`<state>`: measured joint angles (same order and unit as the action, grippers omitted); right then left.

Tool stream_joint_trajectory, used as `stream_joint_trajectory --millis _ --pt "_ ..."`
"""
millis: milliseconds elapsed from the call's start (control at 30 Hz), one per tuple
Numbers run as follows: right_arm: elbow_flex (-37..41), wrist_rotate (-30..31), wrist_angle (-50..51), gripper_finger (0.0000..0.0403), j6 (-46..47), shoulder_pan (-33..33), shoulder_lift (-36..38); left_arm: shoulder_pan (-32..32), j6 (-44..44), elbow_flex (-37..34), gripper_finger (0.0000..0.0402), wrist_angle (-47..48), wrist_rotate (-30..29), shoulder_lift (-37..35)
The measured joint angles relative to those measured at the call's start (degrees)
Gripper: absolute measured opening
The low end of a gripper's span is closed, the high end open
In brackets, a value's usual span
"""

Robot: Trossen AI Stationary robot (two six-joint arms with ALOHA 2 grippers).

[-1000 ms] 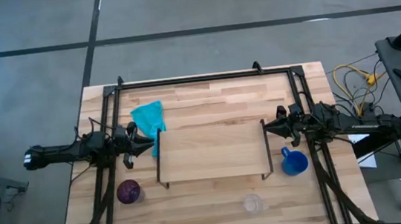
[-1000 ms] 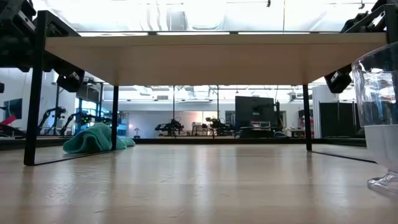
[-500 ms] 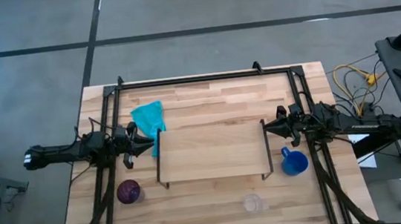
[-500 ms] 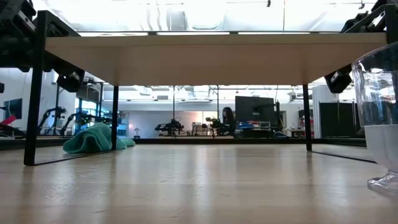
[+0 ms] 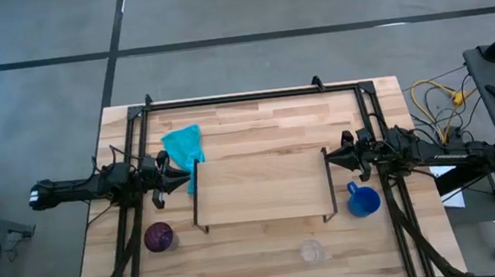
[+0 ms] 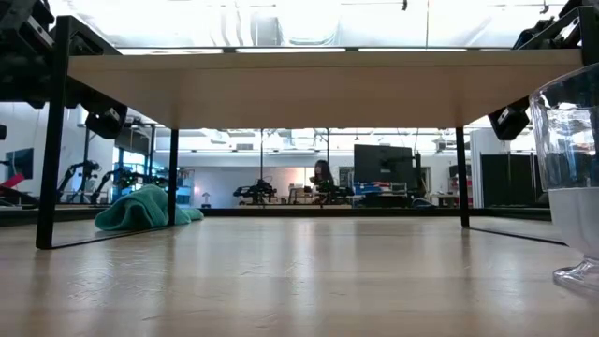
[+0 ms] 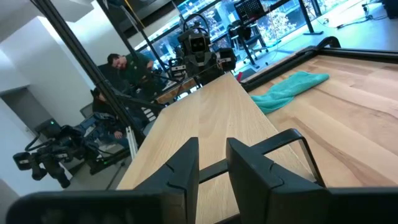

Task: Stack small to large cups/mugs on shelf

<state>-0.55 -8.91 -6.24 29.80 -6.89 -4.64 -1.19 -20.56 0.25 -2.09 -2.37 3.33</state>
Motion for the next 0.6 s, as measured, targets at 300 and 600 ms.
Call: stream_joint_trajectory --millis 300,600 --pt "0.0 0.0 0.0 0.0077 0.0 0.0 0.0 0.0 0.0 0.0 0.0063 0.0 0.0 0.0" --pt "0.0 6.2 -0.8 0.0077 0.1 0.0 0.1 0.0 0.0 0.0 0.0063 0.0 0.0 0.0"
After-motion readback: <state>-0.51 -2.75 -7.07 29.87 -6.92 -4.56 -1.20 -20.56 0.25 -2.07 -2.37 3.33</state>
